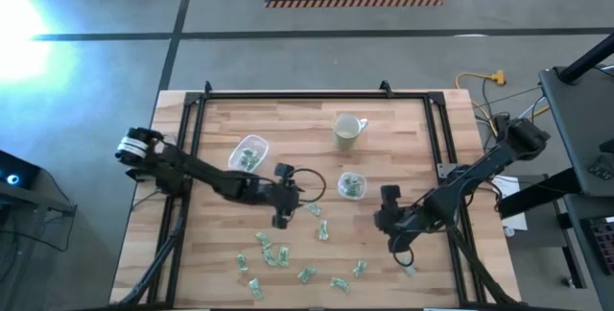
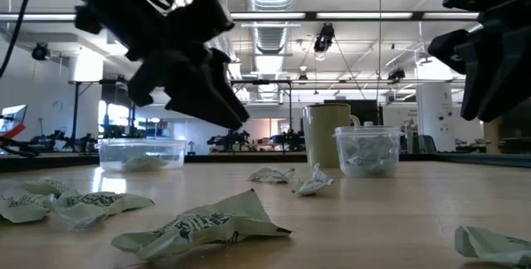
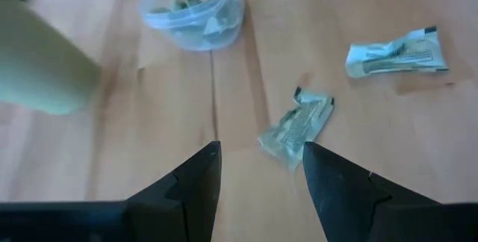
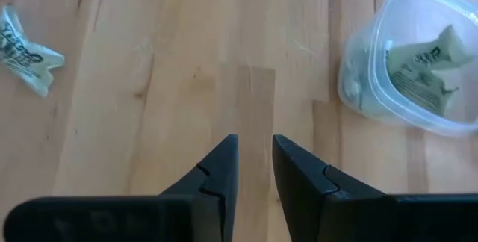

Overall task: Pick and place Stevia / Truvia into bins
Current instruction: Put the stevia packet into the left transparent container

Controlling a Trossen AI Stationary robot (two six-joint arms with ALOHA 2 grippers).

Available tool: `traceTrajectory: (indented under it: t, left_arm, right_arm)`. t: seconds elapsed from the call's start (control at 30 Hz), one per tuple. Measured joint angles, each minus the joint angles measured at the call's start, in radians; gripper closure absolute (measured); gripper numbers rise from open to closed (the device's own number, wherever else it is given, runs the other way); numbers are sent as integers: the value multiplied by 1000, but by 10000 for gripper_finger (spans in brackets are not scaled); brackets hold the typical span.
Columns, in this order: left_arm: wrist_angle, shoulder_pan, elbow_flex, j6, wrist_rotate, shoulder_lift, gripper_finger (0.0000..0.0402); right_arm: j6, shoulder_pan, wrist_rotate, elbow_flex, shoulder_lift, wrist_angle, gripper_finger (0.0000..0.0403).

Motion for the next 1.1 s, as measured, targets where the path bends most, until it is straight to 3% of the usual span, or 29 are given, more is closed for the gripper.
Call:
traceTrajectory:
  t: [0.47, 1.1]
  left_arm:
    - [9, 101, 105, 25, 245, 159, 228]
    - [-43, 120, 139, 17, 306, 230, 228]
  right_arm:
    - [4, 0, 5, -24, -11, 22, 335]
    - [1, -1, 6, -27, -10, 28, 335]
